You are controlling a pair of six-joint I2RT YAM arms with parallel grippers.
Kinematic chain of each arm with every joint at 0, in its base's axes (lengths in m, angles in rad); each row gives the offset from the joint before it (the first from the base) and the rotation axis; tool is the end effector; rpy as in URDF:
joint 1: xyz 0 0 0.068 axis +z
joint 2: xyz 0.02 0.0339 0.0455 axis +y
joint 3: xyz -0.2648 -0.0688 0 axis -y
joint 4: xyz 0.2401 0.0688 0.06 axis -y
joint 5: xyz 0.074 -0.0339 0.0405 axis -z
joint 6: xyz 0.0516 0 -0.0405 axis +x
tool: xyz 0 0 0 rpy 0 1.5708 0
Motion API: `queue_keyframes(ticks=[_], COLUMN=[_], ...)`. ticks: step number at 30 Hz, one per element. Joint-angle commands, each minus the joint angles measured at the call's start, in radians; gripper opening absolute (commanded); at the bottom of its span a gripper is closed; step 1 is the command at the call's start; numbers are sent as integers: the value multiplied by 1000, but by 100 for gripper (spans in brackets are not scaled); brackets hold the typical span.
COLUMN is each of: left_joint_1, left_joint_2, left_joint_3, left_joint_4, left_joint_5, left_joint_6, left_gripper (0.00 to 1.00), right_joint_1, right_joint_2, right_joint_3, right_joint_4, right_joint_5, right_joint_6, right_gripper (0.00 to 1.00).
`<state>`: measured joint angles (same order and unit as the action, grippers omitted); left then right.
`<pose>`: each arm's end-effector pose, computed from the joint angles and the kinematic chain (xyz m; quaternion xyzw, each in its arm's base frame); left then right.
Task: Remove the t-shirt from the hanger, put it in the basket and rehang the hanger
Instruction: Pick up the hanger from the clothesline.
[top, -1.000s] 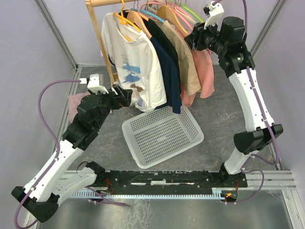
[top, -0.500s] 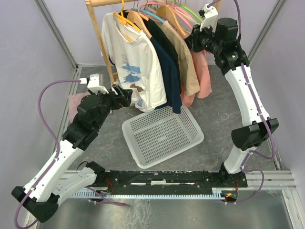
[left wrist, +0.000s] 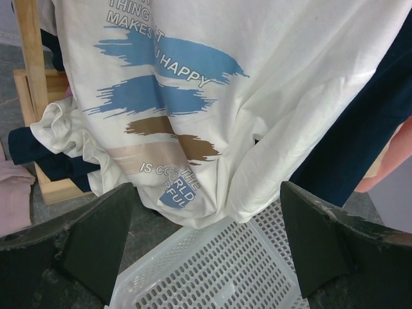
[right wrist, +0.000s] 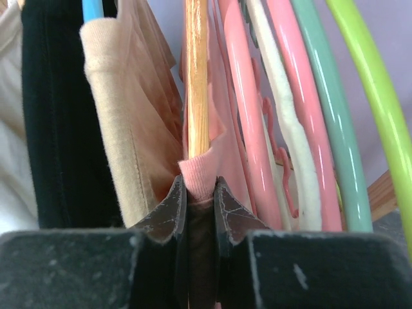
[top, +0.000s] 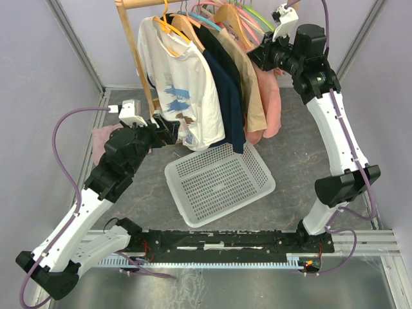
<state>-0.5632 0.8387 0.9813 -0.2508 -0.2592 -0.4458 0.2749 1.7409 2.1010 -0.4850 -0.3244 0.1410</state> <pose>0.1722 -0.0931 0.3906 -0.0429 0.7419 -0.2359 0.6262 0.3712 0.1218 0.4999 -0.1561 0.7312 0.2533 0.6138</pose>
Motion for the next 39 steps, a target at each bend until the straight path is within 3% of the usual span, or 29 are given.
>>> queue_keyframes(ticks=[1, 17, 26, 39], left_joint_1=[-4, -4, -3, -7], left_joint_2=[-14, 0, 29, 82], left_joint_3=[30, 48, 88, 155], left_joint_4=[54, 76, 106, 156], left_joint_5=[25, 59, 127, 207], left_joint_6=[36, 39, 64, 47], left_gripper=[99, 99, 99, 99], right_joint_1=[-9, -9, -8, -8], right_joint_2=[-106, -249, -490, -802], right_joint_3=[24, -106, -392, -620], right_joint_4=[190, 196, 187, 136], right_joint_5=[50, 61, 145, 220], right_joint_6=[26, -28, -58, -59], right_gripper=[1, 1, 1, 1])
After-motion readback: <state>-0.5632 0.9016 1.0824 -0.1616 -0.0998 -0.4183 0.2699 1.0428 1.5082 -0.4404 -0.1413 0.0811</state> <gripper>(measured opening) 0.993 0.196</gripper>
